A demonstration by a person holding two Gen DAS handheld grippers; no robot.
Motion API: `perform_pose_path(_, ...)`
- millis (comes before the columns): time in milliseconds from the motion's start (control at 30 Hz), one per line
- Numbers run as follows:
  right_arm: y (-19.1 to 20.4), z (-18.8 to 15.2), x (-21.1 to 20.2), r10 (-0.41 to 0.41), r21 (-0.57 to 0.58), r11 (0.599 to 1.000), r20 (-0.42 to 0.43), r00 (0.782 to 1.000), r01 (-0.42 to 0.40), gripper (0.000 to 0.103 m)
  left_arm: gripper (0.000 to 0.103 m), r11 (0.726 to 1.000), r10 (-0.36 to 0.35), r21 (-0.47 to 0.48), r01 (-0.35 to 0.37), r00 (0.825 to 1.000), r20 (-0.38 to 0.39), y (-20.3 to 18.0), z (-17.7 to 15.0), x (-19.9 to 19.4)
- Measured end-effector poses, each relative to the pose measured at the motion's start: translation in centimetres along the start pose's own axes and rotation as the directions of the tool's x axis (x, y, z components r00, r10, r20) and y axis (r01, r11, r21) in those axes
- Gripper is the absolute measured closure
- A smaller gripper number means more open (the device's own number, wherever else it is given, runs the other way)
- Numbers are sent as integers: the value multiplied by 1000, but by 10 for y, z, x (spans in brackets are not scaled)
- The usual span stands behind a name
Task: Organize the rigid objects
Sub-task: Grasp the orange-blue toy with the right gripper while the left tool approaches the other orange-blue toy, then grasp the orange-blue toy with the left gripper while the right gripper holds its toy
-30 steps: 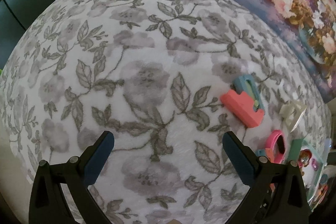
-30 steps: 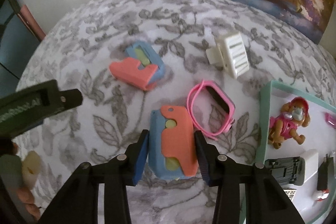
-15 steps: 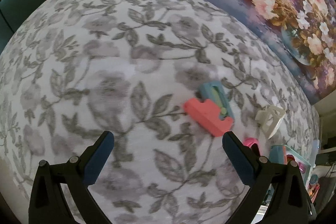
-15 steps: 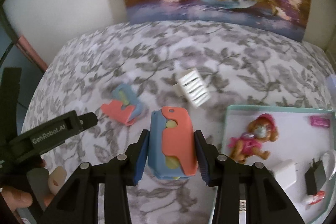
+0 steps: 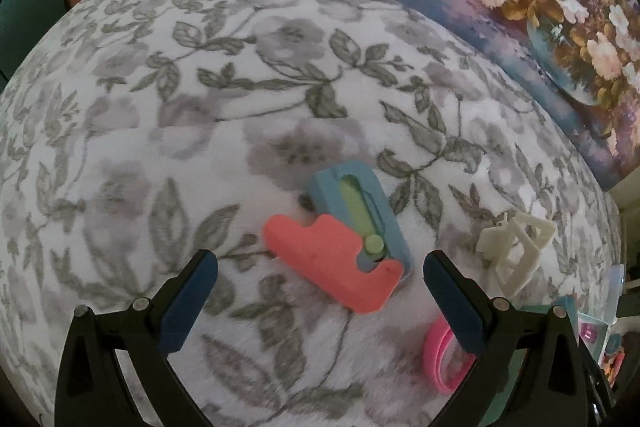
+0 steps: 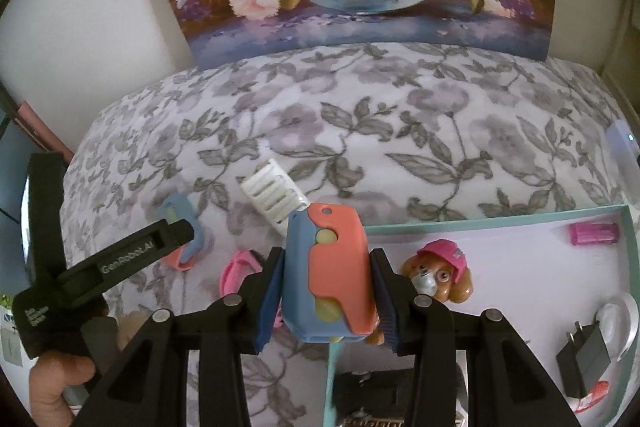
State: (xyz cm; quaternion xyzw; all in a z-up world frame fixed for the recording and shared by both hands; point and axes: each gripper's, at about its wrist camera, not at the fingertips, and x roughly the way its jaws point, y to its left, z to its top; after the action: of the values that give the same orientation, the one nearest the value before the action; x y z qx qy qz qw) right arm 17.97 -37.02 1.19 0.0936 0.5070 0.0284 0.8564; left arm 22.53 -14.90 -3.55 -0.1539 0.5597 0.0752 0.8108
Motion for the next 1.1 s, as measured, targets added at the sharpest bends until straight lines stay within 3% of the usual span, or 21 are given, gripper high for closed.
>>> perform_pose_path(267,-4,0,4,5,2,1000,-2,1000,-5,58,2,997,44,58,-48,997,65,-12,5,15)
perform_pose_path(333,-4,0,4,4,-1,1000,-2,1000,-4,58,9,995,67,73,-74,994,88,-15,6,16)
perform_pose_path(400,-4,0,5,2,0,1000,-4,1000,-2,58,23,993,77,85,-86,992,104,-16,7,14)
perform_pose_path(667,-8,1,0,2,15,1000,-6,1000,-2,58,25,992,50,109,-59,995,88,-17,5,9)
perform_pose_path(900,-17,7,-20,16,32,999,23,1000,-16,58,25,991,15,129,-33,990,141,-27,6,-31)
perform_pose_path(1100,-43,14,-43,-24,62,998,47,999,21,58,25,985,-44,174,9,980,196,-49,6,-78)
